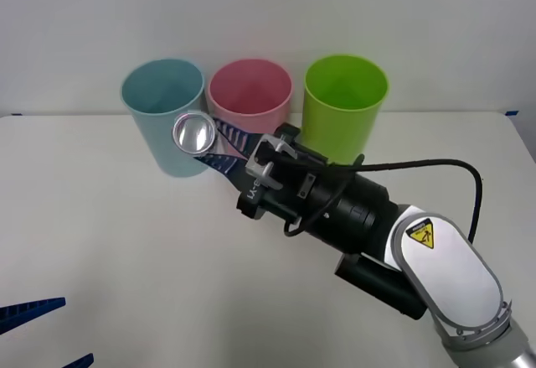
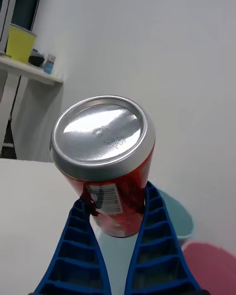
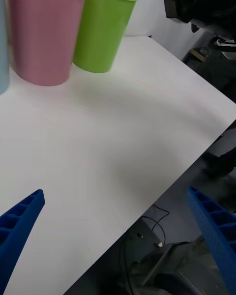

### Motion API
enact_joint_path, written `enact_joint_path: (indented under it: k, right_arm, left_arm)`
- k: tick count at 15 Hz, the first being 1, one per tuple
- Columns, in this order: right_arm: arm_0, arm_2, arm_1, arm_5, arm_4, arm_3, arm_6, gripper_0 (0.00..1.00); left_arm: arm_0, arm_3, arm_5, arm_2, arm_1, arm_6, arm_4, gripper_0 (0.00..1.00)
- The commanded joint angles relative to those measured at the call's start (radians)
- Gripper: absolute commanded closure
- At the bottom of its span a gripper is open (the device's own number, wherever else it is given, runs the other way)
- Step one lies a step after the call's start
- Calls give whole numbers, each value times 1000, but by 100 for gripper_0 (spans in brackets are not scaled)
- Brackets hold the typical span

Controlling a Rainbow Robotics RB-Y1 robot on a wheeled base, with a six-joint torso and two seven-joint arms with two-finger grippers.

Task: Put cans in the blue bin and PET bottles in the pink bin and trash in the green bin.

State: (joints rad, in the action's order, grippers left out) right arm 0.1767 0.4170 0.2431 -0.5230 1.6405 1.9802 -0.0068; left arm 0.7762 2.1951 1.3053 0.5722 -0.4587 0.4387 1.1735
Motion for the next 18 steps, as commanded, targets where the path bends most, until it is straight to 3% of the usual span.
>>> enact_joint_path:
  k: [1, 7, 12, 15, 18]
  right_arm:
    - [4, 0, -45, 0, 94, 2, -94, 100]
    - [69, 0, -151, 1, 400, 0, -389, 100]
    - [190, -4, -229, 23, 625, -106, -613, 100]
    - [273, -7, -261, 90, 696, -231, -662, 100]
    - [345, -32, -261, 126, 696, -348, -663, 100]
  left_arm:
    - [0, 0, 0, 0, 0, 0, 0, 0]
    - [0, 0, 0, 0, 0, 0, 0, 0]
    - [0, 0, 0, 0, 0, 0, 0, 0]
    - [0, 0, 0, 0, 0, 0, 0, 0]
    - [0, 0, 0, 0, 0, 0, 0, 0]
